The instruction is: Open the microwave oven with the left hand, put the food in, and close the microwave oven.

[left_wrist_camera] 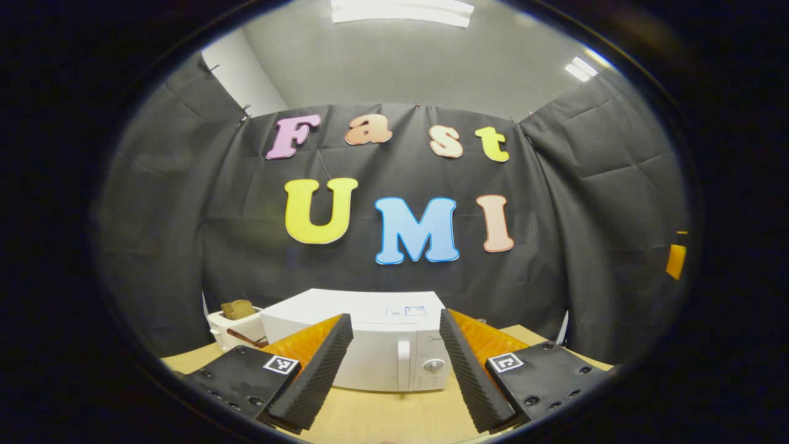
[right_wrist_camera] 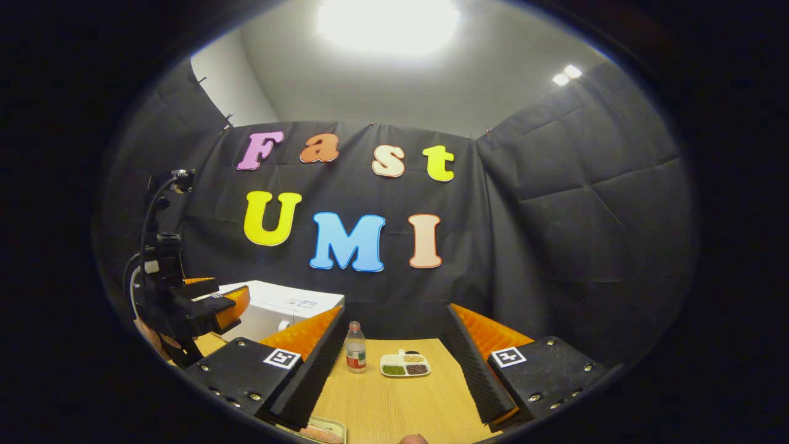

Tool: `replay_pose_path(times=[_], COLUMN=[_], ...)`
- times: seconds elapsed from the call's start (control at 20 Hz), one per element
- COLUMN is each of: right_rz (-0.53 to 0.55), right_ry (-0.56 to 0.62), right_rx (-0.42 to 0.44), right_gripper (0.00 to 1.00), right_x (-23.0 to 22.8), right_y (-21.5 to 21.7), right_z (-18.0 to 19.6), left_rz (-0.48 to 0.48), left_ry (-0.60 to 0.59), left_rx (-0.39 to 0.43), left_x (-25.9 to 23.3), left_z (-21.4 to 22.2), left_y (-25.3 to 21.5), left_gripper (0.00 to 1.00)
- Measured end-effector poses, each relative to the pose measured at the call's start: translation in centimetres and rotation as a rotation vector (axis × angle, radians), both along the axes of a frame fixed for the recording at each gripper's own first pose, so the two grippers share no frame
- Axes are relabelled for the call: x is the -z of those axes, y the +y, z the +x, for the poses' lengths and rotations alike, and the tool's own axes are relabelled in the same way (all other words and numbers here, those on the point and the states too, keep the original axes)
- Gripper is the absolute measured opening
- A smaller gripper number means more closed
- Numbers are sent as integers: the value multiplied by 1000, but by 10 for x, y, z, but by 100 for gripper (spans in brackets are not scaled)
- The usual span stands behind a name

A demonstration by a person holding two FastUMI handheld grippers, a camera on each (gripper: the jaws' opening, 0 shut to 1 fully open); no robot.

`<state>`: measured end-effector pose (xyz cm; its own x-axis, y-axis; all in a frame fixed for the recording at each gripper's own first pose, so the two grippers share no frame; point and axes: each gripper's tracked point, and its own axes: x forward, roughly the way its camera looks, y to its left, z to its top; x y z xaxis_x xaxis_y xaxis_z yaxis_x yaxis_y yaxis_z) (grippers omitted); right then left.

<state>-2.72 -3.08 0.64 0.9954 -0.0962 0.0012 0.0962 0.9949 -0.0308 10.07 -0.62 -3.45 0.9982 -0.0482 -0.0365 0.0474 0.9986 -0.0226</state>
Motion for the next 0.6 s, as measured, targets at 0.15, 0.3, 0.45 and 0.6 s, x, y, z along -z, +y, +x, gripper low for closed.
replay_pose_path(times=[0.15,0.3,0.45,0.6], right_rz=[-14,-22,-25,-36], right_ry=[2,12,38,59], right_rx=[33,68,94,122], right_gripper=[96,96,96,96], right_x=[-2,1,7,11], right_y=[-4,-9,-11,-17], right_z=[-7,-12,-18,-20], left_rz=[-24,-17,-20,-38], left_ry=[23,53,107,155], left_rx=[20,30,36,47], left_x=[16,39,71,105], left_z=[21,45,71,93], left_y=[-4,-7,-9,-15], left_gripper=[96,96,95,94])
